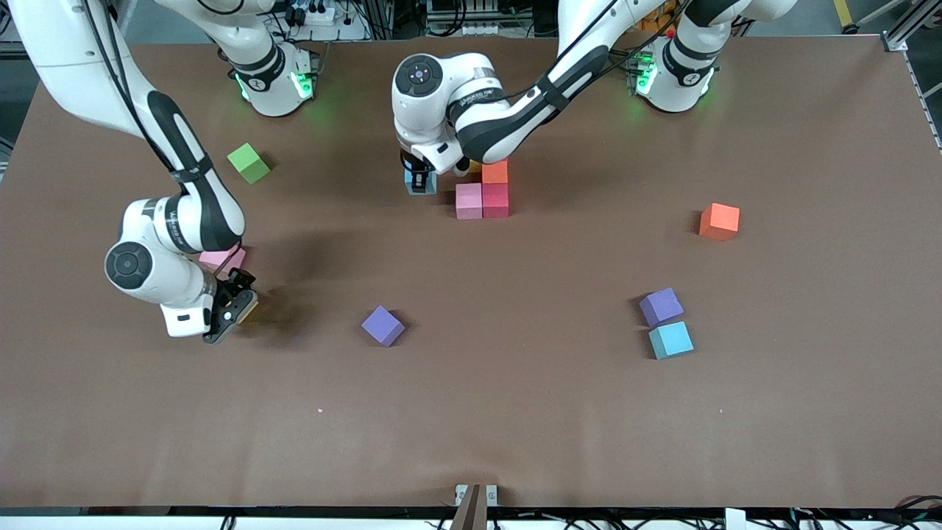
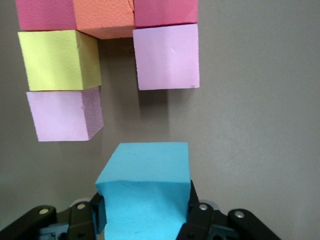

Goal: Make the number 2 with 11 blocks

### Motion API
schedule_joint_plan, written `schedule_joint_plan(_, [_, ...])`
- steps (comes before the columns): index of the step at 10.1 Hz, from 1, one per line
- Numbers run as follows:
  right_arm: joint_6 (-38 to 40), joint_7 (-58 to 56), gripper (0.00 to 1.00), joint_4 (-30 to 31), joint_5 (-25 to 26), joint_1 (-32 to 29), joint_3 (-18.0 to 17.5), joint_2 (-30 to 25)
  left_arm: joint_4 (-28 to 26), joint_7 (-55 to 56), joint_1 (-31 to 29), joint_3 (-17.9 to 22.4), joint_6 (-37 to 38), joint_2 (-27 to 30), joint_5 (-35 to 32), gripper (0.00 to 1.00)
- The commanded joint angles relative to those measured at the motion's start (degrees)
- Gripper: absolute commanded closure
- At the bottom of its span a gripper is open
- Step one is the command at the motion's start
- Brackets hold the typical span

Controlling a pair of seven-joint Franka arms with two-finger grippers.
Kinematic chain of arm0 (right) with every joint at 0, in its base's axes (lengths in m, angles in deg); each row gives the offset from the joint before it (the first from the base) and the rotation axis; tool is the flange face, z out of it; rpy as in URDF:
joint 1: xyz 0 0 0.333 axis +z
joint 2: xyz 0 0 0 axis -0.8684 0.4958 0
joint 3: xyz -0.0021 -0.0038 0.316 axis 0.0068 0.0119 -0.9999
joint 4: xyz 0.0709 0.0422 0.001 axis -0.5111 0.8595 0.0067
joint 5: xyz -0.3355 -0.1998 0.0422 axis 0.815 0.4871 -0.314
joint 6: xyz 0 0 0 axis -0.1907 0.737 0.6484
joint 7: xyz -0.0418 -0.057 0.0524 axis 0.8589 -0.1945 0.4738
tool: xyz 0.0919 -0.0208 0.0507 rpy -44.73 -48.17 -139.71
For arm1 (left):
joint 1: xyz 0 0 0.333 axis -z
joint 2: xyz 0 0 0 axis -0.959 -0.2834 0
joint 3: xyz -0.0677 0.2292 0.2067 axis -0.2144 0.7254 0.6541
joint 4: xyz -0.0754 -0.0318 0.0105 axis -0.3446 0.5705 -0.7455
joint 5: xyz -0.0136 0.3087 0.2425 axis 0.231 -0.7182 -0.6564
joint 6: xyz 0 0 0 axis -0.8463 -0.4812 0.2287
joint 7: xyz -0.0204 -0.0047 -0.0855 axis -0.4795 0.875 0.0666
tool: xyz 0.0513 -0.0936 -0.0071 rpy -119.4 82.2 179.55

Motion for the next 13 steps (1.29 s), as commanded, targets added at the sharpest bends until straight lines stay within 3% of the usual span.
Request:
schedule_joint_plan(1, [-0.57,-1.74,0.00,-0.47,-0.72,-1.52,-0.54,1.40,-3.61,5.76,-0.71,-0.04,-4.97,0.46,-2.12,0.42])
schedule_joint_plan(4, [-0.48,-1.74,0.00,-0.47,-0.72,-2.05,-0.54,2.19,-6.71,6.20,-0.80,0.23,-7.99,0.47,-2.82,0.42])
schedule_joint_plan(5, [-0.48,-1.74,0.24,-0.47,-0.72,-2.05,-0.54,2.19,-7.23,6.55,-0.80,0.92,-7.99,0.64,-3.00,0.42])
schedule_joint_plan(6, [-0.39,-1.65,0.66,-0.56,-0.72,-1.96,-0.54,2.19,-7.59,6.55,-0.80,0.93,-7.99,0.64,-3.00,0.42])
schedule_joint_plan(7, [-0.30,-1.56,0.81,-0.65,-0.81,-1.88,-0.54,2.11,-7.59,6.64,-0.80,1.19,-8.25,0.47,-3.00,0.42])
schedule_joint_plan(10, [1.53,-1.30,0.82,-1.87,-0.81,-1.53,-0.71,0.36,-7.59,6.55,-0.54,2.25,-9.14,0.29,-3.09,0.42])
schedule_joint_plan(13, [10.31,-0.77,0.81,-7.13,-0.90,-0.22,-1.59,-1.58,-8.38,6.55,-0.45,3.04,-10.45,0.29,-4.23,0.42])
